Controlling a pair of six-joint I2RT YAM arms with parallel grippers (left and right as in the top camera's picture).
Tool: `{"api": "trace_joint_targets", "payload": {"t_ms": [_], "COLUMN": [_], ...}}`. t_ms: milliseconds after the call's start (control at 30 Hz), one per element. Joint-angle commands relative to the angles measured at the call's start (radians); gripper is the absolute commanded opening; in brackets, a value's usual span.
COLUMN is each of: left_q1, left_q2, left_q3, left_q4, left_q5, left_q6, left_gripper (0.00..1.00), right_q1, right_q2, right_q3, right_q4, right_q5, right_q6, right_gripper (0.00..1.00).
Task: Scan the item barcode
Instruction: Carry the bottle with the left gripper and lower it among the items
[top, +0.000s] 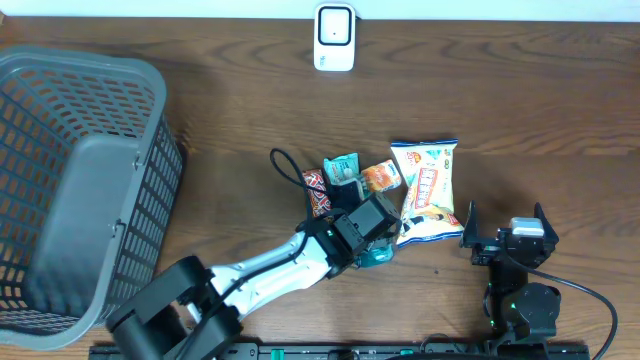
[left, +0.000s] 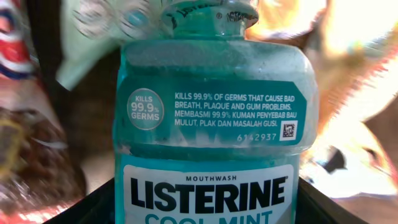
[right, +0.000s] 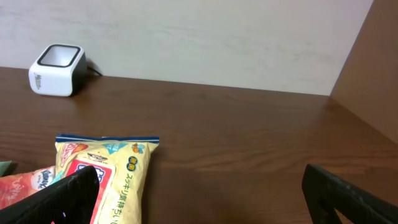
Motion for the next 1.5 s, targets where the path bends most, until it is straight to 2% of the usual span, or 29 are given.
{"api": "trace_joint_targets", "payload": {"t_ms": [0,200,267,433,667,867,967,1067,1333,1467], "left_q1": [0.002,0.008,0.016,0.047,0.053,0.053,0.053,0.053,0.053,0.053], "left_q2": [0.064,0.116,0.116,0.116,0.116,0.116,0.116,0.116,0.116,0.099], "left_q3": [0.031,0.031,0.031,0.031,0.031,0.031,0.031,0.031,0.032,0.032], "left_q4": [0.011,0.029,0.028,-0.008,-0.015,-0.027,-0.028,-0.029,-0.027,-0.027], "left_q5": [-0.084,-0.087,-0.089,-0.089,-0.064,-0.055,-0.036,-0.036,-0.016,0.021], "left_q6": [-0.034,-0.040,-0.039,-0.040,-0.040,-0.039,-0.039,-0.039,-0.039,0.026], "left_gripper": [0.43,0.45,0.50,0.52,0.60,0.76,0.92,0.99,0.98,0.98], "right_q1": [0.005,0.005,0.005,0.005,0.005,0.005,0.005,0.005,0.005,0.005], "right_q2": [-0.005,-0.005,-0.005,-0.005,-0.005,-0.005,-0.005,-0.005,-0.005,-0.005], "right_q3": [-0.001,-0.001,-0.001,-0.001,-0.001,-0.001,-0.001,-0.001,-0.001,-0.001], "right_q4": [-0.002,-0.002,-0.002,-0.002,-0.002,-0.002,-0.002,-0.002,-0.002,-0.002], "right_q5": [0.011,0.012,0.012,0.011,0.011,0.012,0.011,0.012,0.011,0.012], "right_q6": [0.011,0.011,0.012,0.011,0.011,0.011,0.011,0.011,0.011,0.012], "right_gripper": [0.99,0.99,0.99,0.99,0.99,0.99,0.99,0.99,0.99,0.99]}}
